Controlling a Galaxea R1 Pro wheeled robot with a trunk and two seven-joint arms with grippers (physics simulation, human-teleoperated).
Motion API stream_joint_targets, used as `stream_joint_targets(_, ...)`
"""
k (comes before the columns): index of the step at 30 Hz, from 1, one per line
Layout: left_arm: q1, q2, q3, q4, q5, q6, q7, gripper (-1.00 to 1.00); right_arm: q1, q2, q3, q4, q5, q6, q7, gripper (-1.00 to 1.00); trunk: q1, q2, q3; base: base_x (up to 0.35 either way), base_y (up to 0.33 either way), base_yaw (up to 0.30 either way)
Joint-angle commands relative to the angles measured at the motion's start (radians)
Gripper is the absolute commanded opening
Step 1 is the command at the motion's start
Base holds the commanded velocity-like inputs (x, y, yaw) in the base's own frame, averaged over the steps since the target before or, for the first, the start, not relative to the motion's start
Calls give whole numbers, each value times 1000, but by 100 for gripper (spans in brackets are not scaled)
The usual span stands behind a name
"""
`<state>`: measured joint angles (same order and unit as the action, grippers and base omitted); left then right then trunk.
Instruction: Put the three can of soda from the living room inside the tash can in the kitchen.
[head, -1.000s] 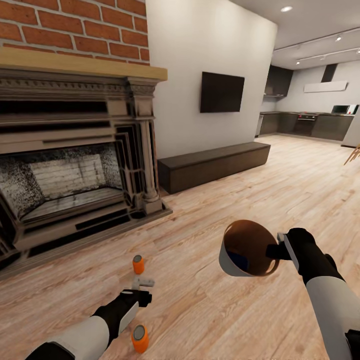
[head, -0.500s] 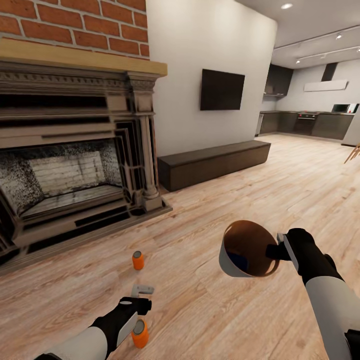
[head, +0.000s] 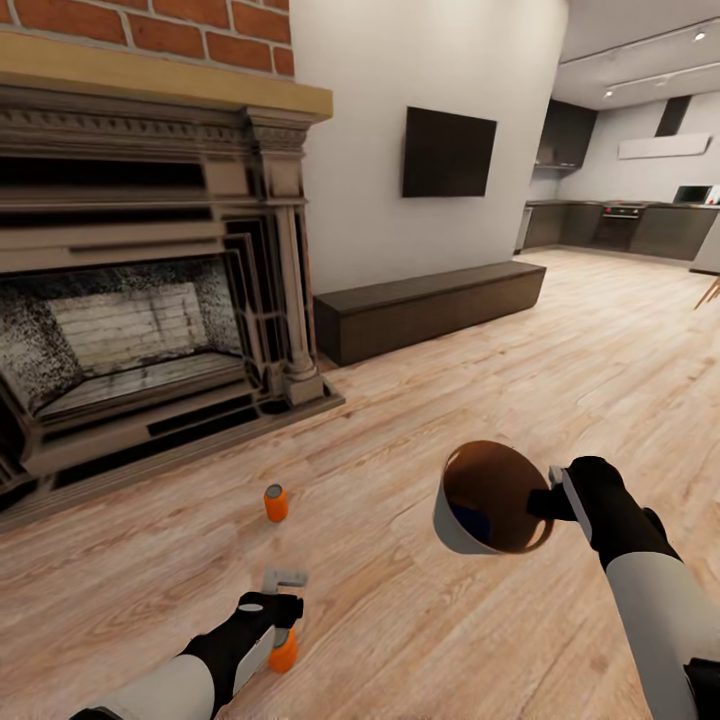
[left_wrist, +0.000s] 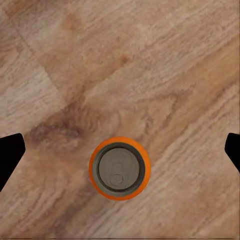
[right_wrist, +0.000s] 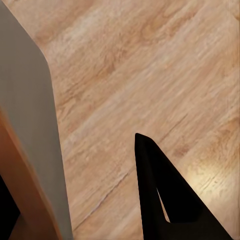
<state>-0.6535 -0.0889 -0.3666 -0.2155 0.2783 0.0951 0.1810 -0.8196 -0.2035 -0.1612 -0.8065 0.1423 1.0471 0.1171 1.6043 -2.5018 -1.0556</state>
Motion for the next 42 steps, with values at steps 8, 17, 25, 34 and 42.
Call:
stream_joint_targets(8,0,0,0,8,-2,-7,0,100,-2,-1,10,0,-25,0,3,-100,2,-1,-32,0,0,0)
stream_joint_targets(17,0,0,-2,8,-4,-9,1,100,-22,1,11,-1,-22,0,3,-100,2,-1,-38,0,0,0)
stream_joint_targets(25,14,0,-2,9,-5,-50,0,100,-49,32,13,1,-18,0,3,-100,4,-3,-58,0,0,0)
stream_joint_targets(34,21,0,-4,8,-5,-57,0,100,-52,39,40,1,-18,0,3,-100,8,-4,-89,0,0,0)
stream_joint_targets(42,26,0,-5,7,-4,-57,0,100,-52,39,46,1,-18,0,3,-100,8,-4,-89,23,13,0)
